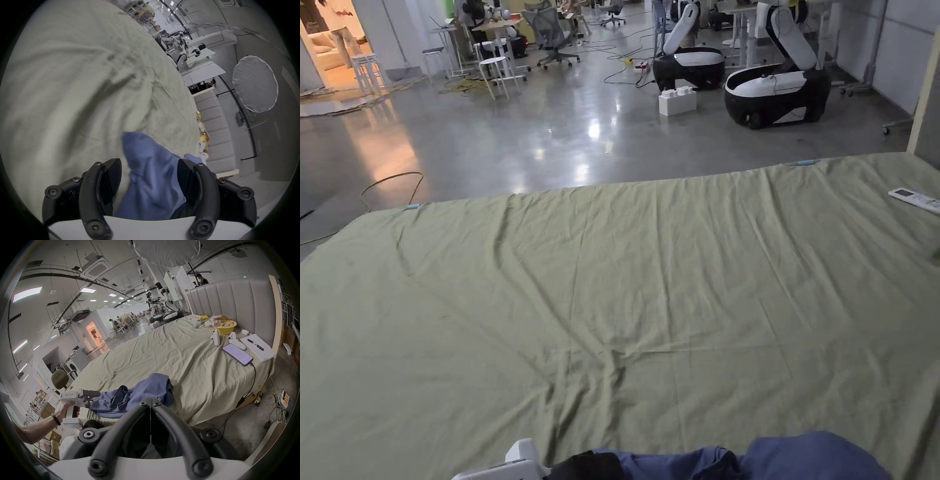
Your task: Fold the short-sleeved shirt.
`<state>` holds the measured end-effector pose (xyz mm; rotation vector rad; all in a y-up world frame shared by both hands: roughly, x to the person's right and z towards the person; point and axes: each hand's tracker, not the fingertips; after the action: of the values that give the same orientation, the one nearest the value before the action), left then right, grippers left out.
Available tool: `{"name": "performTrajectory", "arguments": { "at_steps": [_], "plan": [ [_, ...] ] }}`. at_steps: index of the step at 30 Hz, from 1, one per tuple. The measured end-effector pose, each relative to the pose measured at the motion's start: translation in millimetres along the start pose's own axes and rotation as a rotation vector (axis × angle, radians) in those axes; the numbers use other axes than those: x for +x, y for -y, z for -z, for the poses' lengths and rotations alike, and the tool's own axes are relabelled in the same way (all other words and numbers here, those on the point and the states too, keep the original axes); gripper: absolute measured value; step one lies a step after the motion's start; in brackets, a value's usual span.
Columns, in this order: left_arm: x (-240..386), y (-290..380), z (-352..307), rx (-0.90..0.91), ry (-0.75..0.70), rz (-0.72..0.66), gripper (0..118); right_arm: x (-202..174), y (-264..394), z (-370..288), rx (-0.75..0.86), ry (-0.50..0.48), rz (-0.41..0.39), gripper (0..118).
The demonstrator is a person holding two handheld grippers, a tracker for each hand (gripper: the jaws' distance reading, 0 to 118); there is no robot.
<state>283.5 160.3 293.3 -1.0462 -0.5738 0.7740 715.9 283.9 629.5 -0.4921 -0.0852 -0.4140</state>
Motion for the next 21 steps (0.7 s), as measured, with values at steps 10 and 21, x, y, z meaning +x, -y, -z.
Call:
{"name": "performTrajectory", "arguments": {
  "at_steps": [10,21],
  "plan": [
    [-24.1,-12.2,0.4,0.042,0.036,-0.126,16,0.6,-1.8,-4.7,0.006,0.024,-0.002,0],
    [-0.3,-59.1,-175.6,0.311,-0.253,0.178,16,0.6,-2.7,27.7,-0.029,-0.068,0.035,0]
  ]
}}
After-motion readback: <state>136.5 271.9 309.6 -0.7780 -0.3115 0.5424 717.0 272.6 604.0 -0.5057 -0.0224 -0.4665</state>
